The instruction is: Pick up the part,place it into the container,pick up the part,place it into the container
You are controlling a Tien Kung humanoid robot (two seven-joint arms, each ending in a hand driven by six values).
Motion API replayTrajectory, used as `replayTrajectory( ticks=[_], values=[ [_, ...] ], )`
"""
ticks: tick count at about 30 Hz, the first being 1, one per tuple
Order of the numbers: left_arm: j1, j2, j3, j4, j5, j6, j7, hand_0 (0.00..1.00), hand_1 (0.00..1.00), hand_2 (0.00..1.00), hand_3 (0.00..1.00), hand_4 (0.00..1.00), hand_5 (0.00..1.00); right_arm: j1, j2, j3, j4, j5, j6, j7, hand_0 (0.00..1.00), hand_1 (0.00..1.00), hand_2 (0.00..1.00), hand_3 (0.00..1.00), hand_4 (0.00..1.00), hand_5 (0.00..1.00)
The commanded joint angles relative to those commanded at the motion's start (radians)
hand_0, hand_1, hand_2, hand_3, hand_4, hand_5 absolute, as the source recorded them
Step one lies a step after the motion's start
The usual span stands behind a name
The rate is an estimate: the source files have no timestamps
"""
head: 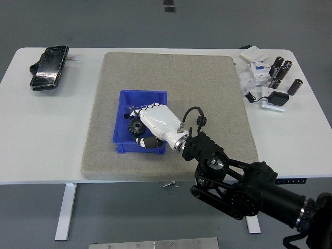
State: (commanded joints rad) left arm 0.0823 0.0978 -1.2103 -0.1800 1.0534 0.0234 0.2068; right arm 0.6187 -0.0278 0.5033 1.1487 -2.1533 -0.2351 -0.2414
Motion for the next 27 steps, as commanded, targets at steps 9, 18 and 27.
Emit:
replayTrajectory(
  ticks=[9, 18, 27],
  values=[
    [-0.001, 0.000, -0.002, 0.000, 0.004, -0.001, -0.001, 0.638, 0.610, 0.577, 0.589, 0.704, 0.082, -0.011, -0.002, 0.022, -0.001, 0.048, -0.018, 0.006, 0.916, 0.880, 0.856, 0.855, 0.567, 0.265],
    [0.002, -0.002, 0.003, 0.000, -0.007, 0.003, -0.008, 0.637, 0.609, 0.579, 0.594, 0.695, 0.077, -0.081, -0.026, 0.192, 0.037, 0.177, -0.109, 0.066, 0.896, 0.839, 0.833, 0.831, 0.624, 0.263],
    [0.002, -0.002, 0.000, 0.000, -0.006, 0.002, -0.009, 0.637, 0.608, 0.580, 0.593, 0.696, 0.076, -0.091, -0.115, 0.317, -0.091, 0.153, -0.064, 0.023, 0.854, 0.782, 0.821, 0.811, 0.644, 0.283]
  ],
)
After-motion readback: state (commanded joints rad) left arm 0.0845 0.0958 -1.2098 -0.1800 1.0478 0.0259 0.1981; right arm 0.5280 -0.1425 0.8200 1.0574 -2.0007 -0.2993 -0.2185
